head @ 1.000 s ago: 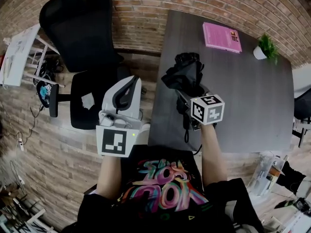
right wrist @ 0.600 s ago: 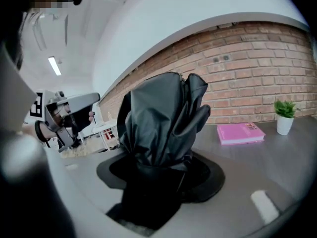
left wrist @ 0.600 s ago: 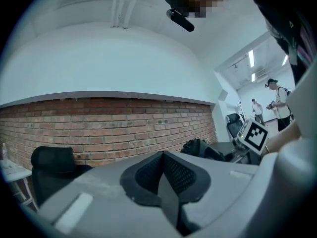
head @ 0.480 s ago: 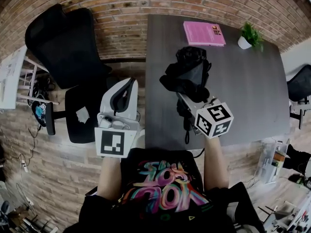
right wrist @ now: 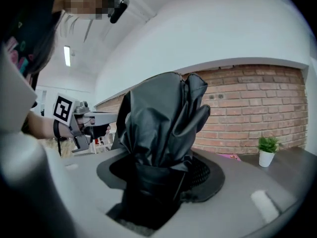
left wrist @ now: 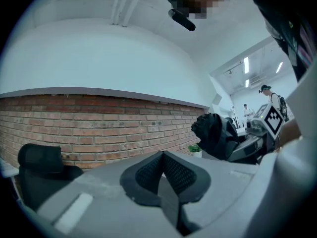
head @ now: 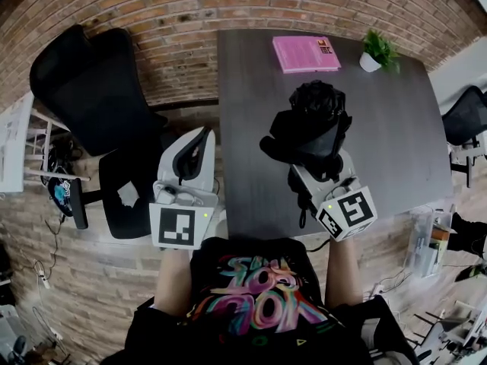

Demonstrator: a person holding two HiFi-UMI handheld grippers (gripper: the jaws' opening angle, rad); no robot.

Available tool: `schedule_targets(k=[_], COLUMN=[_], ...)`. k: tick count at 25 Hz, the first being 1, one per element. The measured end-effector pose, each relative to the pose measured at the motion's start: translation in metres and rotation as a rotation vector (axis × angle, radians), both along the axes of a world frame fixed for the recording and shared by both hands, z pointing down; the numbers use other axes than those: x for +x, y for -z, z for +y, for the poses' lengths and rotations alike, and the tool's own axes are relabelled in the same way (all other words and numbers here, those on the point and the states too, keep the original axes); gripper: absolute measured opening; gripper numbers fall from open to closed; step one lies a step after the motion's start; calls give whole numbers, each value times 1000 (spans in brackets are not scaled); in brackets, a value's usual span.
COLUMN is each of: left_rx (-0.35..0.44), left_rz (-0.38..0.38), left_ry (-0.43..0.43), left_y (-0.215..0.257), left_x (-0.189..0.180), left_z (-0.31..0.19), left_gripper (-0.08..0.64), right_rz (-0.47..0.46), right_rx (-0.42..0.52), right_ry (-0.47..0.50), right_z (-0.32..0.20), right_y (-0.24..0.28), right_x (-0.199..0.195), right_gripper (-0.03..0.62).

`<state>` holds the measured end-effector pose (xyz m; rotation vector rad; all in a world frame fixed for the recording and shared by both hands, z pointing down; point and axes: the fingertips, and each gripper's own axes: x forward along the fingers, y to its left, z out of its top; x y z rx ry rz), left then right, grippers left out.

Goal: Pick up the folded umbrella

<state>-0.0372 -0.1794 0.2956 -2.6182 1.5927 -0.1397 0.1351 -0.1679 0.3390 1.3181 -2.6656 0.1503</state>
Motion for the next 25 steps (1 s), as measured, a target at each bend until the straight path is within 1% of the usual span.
schedule_targets(k=[7,15,25], left_rx=[0,-10,-8], left_rz=[3,13,-4], left_ry=[-19,-17,-6], left_y=[0,-3,-3], left_x=[0,-6,-4], left_z=[-5,-1,4], left_gripper=[2,2,2], right_rz=[20,-17,-18], right_rx=[66,86,115], right_ry=[-12,-70,-65], right_z=[17,18,20], right_y=[11,17,23], right_x=[10,18,17], right_gripper=[258,258,258])
